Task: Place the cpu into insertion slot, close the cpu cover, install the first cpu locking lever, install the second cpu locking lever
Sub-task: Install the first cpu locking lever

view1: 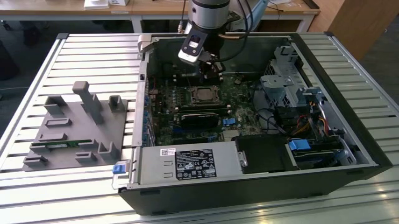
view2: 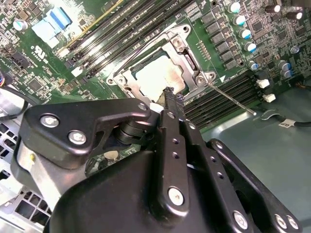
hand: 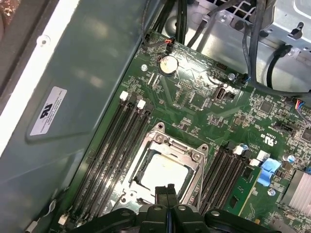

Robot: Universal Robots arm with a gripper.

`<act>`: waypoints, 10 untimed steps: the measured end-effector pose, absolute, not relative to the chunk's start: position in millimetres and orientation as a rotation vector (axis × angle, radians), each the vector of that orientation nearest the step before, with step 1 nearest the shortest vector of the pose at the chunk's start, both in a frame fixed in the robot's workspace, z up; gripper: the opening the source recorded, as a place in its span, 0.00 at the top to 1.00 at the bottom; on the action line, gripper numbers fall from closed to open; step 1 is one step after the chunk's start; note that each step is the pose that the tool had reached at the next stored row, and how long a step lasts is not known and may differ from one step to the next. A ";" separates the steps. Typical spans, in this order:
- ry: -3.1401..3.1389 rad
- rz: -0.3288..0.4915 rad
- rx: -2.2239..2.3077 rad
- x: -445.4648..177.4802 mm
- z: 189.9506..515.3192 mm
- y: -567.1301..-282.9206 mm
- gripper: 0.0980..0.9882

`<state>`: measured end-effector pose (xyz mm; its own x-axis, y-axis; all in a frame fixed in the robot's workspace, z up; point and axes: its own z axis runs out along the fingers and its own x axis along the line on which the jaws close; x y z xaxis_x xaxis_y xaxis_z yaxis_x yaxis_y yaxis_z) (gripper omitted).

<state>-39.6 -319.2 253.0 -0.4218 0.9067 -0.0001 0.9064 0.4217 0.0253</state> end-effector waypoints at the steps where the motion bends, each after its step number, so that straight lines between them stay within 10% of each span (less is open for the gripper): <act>1: 2.639 0.033 1.680 -39.5 253.0 -319.2 0.99; 10: 2.663 0.034 1.641 -39.6 253.0 -319.2 0.99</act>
<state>-39.6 -319.2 253.0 -0.4493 0.8934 -0.0001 0.8931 0.4492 0.0254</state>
